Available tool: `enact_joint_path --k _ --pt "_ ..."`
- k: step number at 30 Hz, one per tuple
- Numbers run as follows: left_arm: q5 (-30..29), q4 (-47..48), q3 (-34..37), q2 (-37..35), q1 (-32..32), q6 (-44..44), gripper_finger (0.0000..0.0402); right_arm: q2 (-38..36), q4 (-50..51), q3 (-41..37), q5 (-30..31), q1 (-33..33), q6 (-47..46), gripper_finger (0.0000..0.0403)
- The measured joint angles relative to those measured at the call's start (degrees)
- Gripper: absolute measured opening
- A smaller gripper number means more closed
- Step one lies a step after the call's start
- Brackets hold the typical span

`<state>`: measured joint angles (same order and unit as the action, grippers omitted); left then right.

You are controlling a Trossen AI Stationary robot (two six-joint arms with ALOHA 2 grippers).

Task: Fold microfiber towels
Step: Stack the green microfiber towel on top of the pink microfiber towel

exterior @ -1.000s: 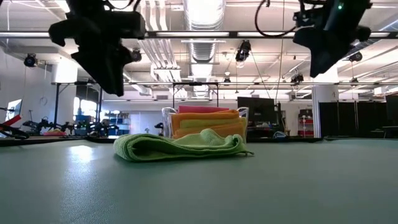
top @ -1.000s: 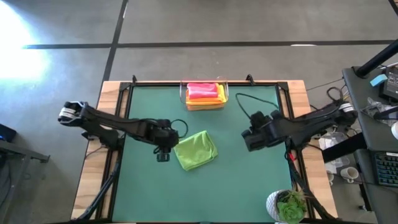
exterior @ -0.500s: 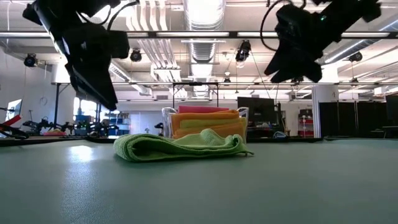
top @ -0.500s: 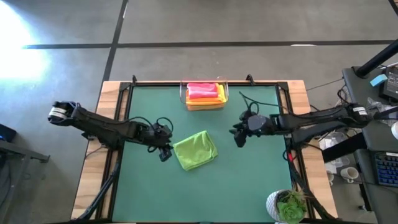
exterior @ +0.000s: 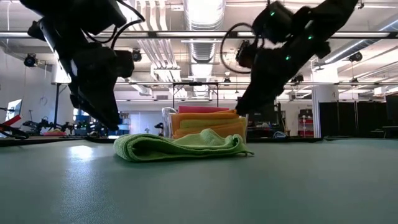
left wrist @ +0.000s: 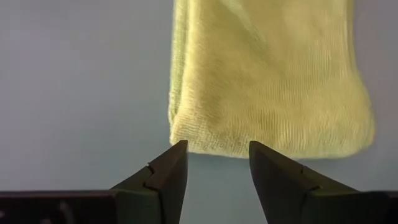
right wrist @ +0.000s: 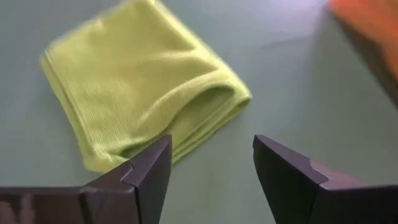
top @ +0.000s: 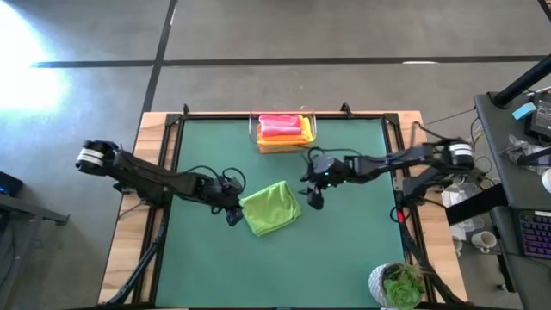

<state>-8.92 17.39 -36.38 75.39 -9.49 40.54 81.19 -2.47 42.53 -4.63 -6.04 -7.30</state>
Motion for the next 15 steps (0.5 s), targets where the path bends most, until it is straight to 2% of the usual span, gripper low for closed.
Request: enact_joint_path --k 3,10,15 --pt "0.9 -0.5 0.0 1.3 -0.3 -4.9 0.0155 4.5 -0.1 2.7 -1.7 0.0 3.9 0.0215" --pt "0.9 -0.5 0.2 3.0 -0.2 -5.1 0.0155 10.8 0.0 9.0 -3.1 -1.7 8.2 0.0215" --pt "0.8 -0.3 0.3 3.7 -0.1 -4.9 0.0155 15.3 0.7 13.3 -5.1 -4.1 7.0 0.0215"
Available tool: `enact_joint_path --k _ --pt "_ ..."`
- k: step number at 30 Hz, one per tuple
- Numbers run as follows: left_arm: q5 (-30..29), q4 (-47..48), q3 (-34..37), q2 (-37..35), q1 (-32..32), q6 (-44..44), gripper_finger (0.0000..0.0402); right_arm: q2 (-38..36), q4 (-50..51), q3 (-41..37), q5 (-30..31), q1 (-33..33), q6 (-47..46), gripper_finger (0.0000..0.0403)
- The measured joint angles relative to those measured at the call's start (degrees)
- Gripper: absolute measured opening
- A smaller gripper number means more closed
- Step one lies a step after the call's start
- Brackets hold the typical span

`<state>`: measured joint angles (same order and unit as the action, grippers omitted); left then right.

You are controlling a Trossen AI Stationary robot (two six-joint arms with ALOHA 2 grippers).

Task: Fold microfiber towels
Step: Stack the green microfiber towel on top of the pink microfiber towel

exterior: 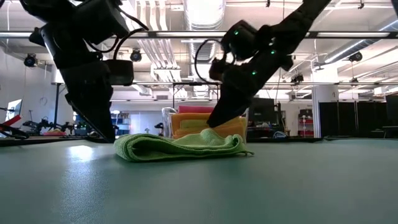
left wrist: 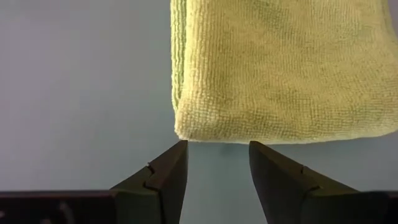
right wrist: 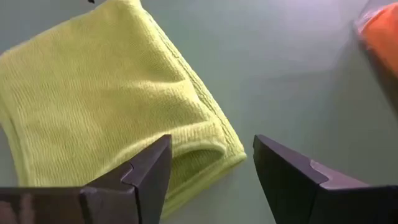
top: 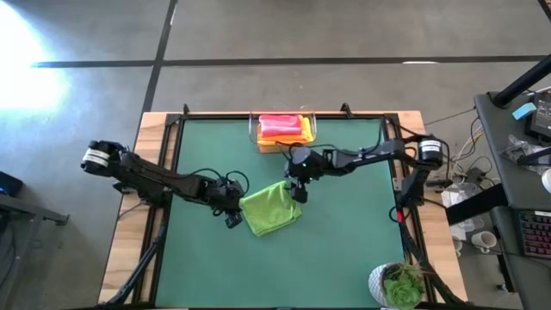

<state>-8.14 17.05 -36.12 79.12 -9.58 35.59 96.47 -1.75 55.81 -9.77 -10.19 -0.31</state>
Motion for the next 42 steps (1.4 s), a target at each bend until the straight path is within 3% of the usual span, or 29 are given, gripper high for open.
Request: enact_joint_path --k 7,15,24,34,42 --pt "-0.2 0.4 0.2 0.8 0.7 0.0 0.0155 6.3 2.8 5.8 -2.5 -1.3 -2.8 0.0215" --pt "2.1 -2.1 0.2 3.7 2.5 0.0 0.0155 10.6 16.7 13.2 -2.2 -1.9 -3.1 0.0215" --pt "5.5 -3.6 1.3 3.5 5.1 -0.3 0.0155 10.9 18.1 13.3 -2.2 -2.0 -6.5 0.0209" --pt "13.0 -5.7 3.8 0.5 7.8 6.1 0.0155 12.0 17.8 13.3 -1.9 -2.0 -6.6 0.0158" --pt "9.4 -11.3 3.8 0.7 9.2 12.5 0.0155 12.0 17.7 13.2 -1.9 -1.9 -6.6 0.0153"
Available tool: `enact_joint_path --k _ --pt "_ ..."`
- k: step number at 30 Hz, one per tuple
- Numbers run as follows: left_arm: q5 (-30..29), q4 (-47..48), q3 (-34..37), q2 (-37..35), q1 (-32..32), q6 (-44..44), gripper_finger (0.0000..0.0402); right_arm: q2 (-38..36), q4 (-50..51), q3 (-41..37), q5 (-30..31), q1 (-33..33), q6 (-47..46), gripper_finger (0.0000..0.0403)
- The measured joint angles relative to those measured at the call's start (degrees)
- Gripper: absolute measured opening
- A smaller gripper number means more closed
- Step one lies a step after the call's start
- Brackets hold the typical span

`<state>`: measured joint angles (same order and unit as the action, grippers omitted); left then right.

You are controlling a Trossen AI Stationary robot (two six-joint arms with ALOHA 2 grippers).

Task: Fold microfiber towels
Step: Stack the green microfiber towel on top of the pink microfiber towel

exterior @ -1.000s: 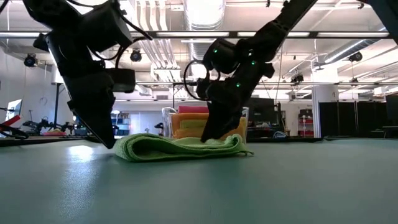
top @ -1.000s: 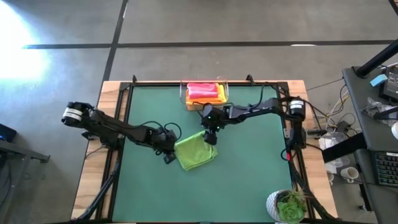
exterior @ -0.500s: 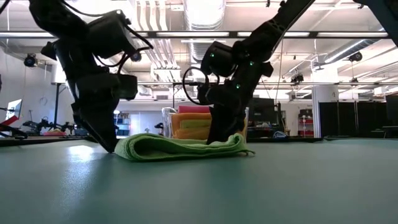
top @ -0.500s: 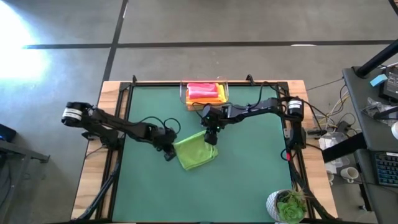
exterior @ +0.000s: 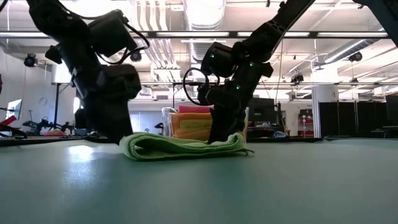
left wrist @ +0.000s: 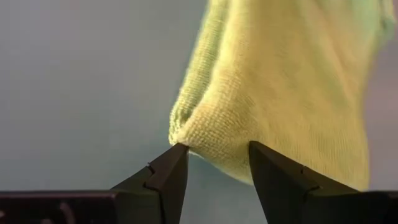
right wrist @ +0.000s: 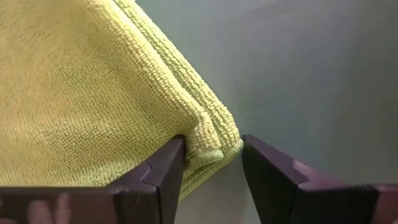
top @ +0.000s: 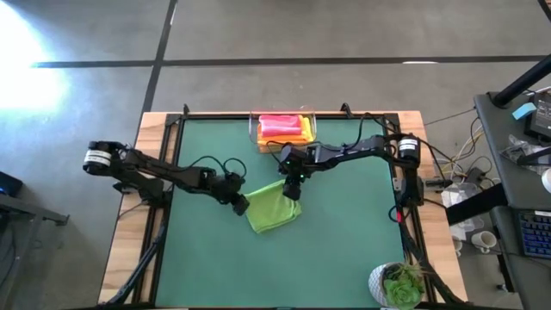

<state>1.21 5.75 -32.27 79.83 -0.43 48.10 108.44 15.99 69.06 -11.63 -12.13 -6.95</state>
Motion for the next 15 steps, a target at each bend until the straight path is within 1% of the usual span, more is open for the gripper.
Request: enact_joint_path --k 3,8,12,15 --pt "-1.1 1.0 0.1 0.7 0.4 3.8 0.0155 0.0 0.0 0.0 0.0 0.0 0.0 0.0152" --pt "-1.8 0.1 0.0 2.0 0.4 4.1 0.0155 0.0 0.0 0.0 -0.2 0.0 0.3 0.0152" --pt "-4.1 -3.3 0.0 4.2 0.4 4.0 0.0155 0.0 0.0 0.0 -0.2 0.0 0.4 0.0152" --pt "-6.3 -4.8 -0.1 6.3 0.4 3.9 0.0154 0.0 0.0 0.0 -0.2 0.1 0.4 0.0144"
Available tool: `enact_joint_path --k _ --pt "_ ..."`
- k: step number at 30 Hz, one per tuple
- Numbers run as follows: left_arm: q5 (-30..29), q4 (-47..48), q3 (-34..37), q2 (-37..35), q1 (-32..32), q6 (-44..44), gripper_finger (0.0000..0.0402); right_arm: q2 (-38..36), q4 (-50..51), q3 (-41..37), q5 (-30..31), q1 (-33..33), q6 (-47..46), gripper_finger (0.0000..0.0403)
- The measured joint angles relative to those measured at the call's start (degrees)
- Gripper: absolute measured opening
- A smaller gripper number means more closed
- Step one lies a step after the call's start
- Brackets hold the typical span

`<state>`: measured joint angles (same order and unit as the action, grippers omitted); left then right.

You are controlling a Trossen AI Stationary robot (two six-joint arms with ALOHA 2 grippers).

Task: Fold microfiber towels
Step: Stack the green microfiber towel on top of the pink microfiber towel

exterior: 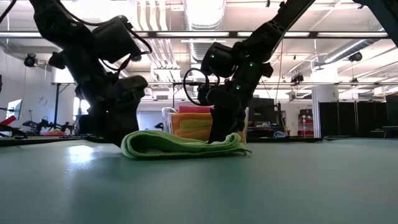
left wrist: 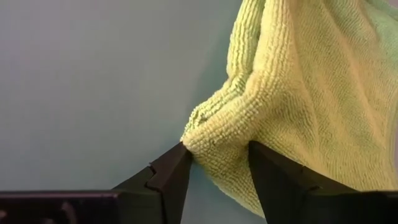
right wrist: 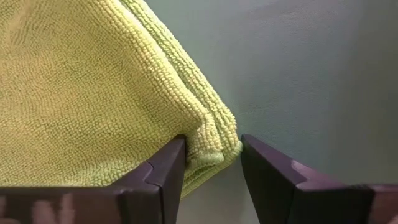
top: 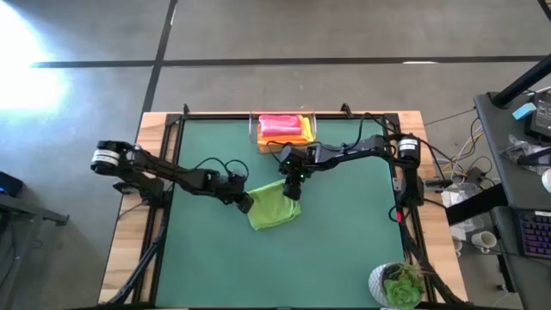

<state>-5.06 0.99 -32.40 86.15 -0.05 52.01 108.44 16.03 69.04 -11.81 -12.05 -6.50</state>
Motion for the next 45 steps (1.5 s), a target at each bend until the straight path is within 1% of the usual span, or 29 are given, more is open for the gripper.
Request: enact_joint_path --k 2,4,10,11,13,20,27,32,36,40,45 --pt "-0.5 -0.9 0.0 1.4 0.0 0.0 0.0146 0.0 0.0 0.0 0.0 0.0 0.0 0.0132" --pt "-1.1 -1.9 0.0 2.1 0.0 -0.1 0.0127 0.0 0.0 0.0 0.1 0.0 0.0 0.0114" --pt "-2.8 -4.6 -0.4 2.0 0.1 -1.8 0.0035 0.1 -0.1 0.0 -1.1 0.1 -1.1 0.0030" --pt "-3.2 -5.0 -0.5 2.1 0.1 -1.9 0.0021 0.1 -0.2 0.0 -1.1 0.1 -1.1 0.0019" --pt "-3.8 -5.3 -0.7 2.2 0.1 -1.6 0.0007 0.1 0.0 0.1 -1.2 0.1 -1.3 0.0014" --pt "-4.5 -7.3 -2.4 2.0 0.1 -2.0 0.0015 -2.7 3.6 1.3 -0.8 0.1 -2.0 0.0010" --pt "-5.1 -7.2 -6.3 1.9 0.3 -9.0 0.0015 -9.3 7.1 1.8 0.0 0.1 -3.2 0.0009" --pt "-8.6 -6.3 -9.9 1.9 0.9 -13.7 0.0015 -14.3 8.5 1.8 4.3 0.1 -4.2 0.0009" --pt "-10.2 -5.9 -12.6 1.9 2.2 -15.9 0.0015 -16.7 10.1 1.8 6.3 -0.5 -4.9 0.0009" --pt "-10.7 -6.0 -15.2 1.9 4.1 -19.6 0.0015 -18.8 11.3 1.8 10.0 -1.1 -6.5 0.0009" --pt "-10.9 -6.0 -18.9 1.9 6.9 -24.3 0.0015 -21.5 11.3 1.8 12.6 -2.1 -7.2 0.0009"
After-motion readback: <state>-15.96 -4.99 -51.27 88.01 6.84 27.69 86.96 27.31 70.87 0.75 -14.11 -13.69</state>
